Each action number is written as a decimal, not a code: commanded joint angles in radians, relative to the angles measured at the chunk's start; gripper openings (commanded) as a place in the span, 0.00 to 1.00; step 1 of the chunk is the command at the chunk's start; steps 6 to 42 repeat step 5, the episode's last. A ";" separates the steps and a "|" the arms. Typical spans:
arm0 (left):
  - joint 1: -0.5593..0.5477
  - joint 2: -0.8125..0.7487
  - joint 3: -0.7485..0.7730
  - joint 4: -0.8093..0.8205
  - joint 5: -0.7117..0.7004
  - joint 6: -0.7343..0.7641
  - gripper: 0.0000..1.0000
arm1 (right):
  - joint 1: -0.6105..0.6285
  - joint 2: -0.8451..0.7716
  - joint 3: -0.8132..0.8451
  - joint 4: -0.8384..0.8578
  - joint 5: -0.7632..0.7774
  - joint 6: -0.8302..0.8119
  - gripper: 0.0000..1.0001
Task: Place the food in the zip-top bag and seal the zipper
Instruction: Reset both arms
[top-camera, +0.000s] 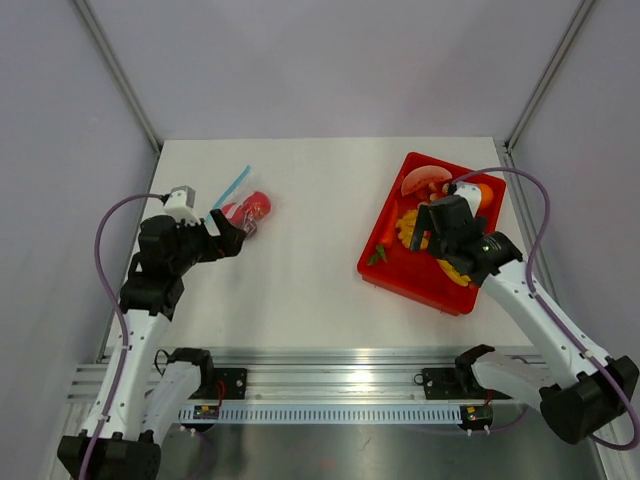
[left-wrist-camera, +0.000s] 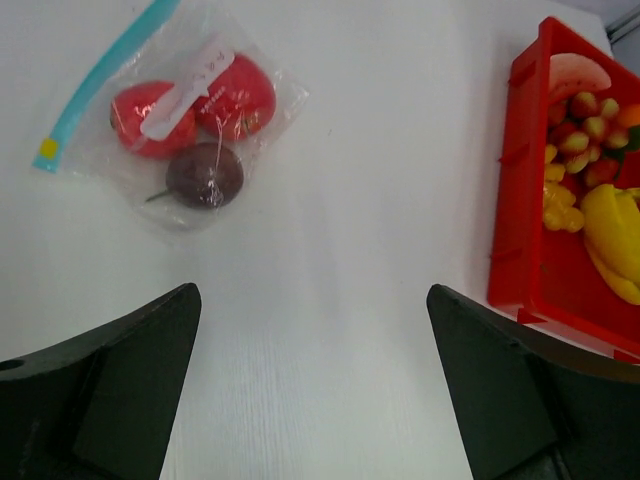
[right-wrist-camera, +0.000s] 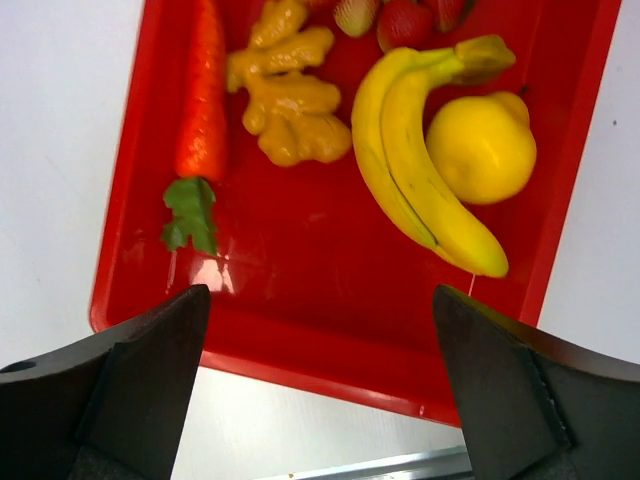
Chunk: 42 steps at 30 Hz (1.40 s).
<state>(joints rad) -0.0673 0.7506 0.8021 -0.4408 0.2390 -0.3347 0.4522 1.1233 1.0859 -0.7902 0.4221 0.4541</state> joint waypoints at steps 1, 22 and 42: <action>-0.009 -0.004 -0.018 0.020 0.017 -0.017 0.99 | 0.000 -0.091 -0.076 0.039 0.024 0.047 0.99; -0.012 -0.007 -0.015 0.016 -0.010 -0.017 0.99 | 0.000 -0.102 -0.081 0.032 0.026 0.069 1.00; -0.012 -0.007 -0.015 0.016 -0.010 -0.017 0.99 | 0.000 -0.102 -0.081 0.032 0.026 0.069 1.00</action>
